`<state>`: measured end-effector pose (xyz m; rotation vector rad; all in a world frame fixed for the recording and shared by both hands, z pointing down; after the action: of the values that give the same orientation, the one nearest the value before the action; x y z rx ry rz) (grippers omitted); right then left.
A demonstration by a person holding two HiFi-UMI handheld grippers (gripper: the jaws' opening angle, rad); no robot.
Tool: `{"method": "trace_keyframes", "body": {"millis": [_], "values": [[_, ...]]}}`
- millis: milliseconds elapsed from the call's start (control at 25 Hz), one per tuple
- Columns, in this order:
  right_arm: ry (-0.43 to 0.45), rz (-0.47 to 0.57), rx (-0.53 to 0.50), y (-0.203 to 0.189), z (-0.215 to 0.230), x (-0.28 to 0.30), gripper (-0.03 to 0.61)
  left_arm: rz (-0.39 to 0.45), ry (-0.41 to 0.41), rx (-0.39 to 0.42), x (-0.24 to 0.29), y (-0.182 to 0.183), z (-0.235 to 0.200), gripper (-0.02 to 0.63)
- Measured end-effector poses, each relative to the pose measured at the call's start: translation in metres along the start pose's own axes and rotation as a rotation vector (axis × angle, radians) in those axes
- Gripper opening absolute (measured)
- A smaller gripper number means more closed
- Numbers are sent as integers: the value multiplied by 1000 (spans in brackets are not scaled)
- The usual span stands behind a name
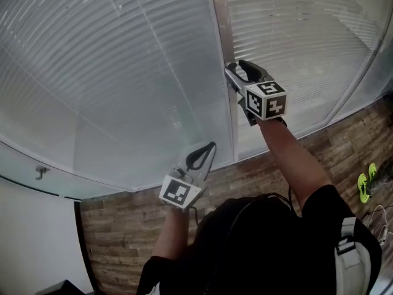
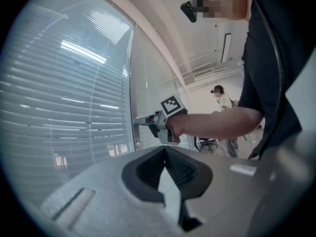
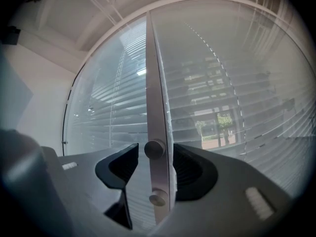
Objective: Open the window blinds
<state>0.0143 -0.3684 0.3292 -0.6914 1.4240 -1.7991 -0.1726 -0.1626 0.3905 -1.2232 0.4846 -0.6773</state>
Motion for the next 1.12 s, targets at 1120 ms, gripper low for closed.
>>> {"method": "trace_keyframes", "body": {"millis": [1120], "values": [[-28, -290, -1488, 7, -45, 6, 267, 31, -45, -22, 1, -18, 0, 5]]}}
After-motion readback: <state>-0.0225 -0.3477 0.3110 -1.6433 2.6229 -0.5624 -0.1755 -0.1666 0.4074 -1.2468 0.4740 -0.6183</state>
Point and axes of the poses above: the fingertips, and each gripper's own axes: x forward along the fingers, z to its right, y out of its top, the point moved 9 cm from there along -x, backward along the fingers, and after that the axes turned 8 degrees about x, right-handed, at the moved point
